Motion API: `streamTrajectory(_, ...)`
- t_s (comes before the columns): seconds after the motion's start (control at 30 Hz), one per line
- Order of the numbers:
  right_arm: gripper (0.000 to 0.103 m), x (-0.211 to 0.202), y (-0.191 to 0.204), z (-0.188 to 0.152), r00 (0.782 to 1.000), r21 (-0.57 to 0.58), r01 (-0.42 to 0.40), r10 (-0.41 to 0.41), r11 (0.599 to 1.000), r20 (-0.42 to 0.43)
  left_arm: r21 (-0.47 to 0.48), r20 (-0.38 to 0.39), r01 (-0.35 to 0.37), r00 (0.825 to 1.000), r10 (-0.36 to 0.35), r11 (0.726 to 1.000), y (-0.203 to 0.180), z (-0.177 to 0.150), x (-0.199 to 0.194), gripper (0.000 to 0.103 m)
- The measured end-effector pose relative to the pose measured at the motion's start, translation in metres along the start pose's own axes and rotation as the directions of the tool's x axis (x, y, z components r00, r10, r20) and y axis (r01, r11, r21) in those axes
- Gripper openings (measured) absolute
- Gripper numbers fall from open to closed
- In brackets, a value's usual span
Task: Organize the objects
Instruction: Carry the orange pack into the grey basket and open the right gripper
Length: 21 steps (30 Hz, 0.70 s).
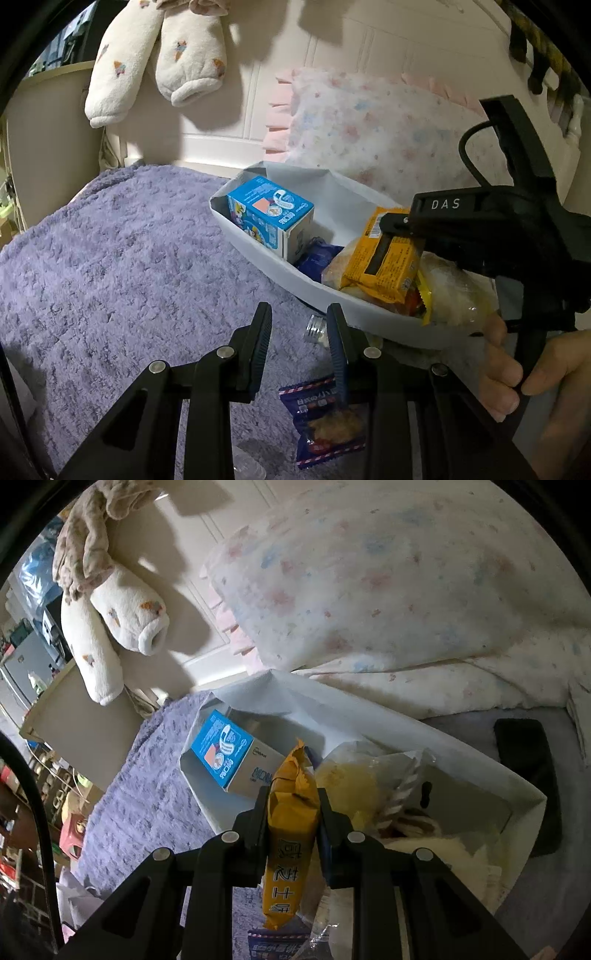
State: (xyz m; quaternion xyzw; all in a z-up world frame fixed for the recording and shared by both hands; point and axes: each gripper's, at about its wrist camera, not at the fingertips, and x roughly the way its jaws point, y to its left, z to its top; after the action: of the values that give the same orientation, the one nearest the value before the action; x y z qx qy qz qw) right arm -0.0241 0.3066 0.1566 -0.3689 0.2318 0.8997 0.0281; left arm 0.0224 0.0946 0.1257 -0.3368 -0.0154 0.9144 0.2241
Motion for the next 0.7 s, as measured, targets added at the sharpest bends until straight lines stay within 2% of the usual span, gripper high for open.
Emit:
streamTrajectory(0.1, 0.027, -0.007, -0.002, 0.002, 0.997, 0.033, 0.067, -0.068, 0.997, 0.029, 0.002, 0.010, -0.003, 1.000, 0.002, 1.000, 0.002, 0.000, 0.000, 0.030)
streamTrajectory(0.17, 0.030, -0.023, 0.000, 0.003, 0.989, 0.033, 0.089, -0.092, 0.996, 0.115, 0.004, 0.006, -0.010, 1.000, 0.010, 1.000, 0.002, 0.000, 0.001, 0.030)
streamTrajectory(0.2, 0.035, -0.032, 0.002, 0.002, 0.981, 0.021, 0.098, -0.100, 0.995, 0.166, 0.005, 0.003, -0.012, 1.000, 0.012, 1.000, 0.002, 0.000, 0.002, 0.030)
streamTrajectory(0.27, 0.065, -0.046, 0.008, 0.002, 0.966, -0.005, 0.122, -0.118, 0.993, 0.231, 0.007, 0.000, -0.009, 1.000, 0.009, 1.000, 0.001, 0.000, 0.002, 0.030)
streamTrajectory(0.3, 0.069, -0.051, 0.013, 0.002, 0.962, -0.028, 0.124, -0.113, 0.992, 0.250, 0.010, -0.002, -0.008, 1.000, 0.008, 1.000, 0.001, 0.000, 0.003, 0.030)
streamTrajectory(0.47, 0.069, -0.041, 0.031, 0.002, 0.984, -0.108, 0.112, -0.095, 0.988, 0.153, 0.012, -0.009, -0.014, 1.000, 0.014, 1.000, 0.003, -0.001, 0.004, 0.030)
streamTrajectory(0.7, 0.069, -0.045, 0.049, -0.006, 0.989, -0.169, 0.111, -0.092, 0.979, 0.115, -0.002, -0.067, 0.014, 0.998, -0.014, 1.000, 0.010, -0.003, 0.010, 0.035)
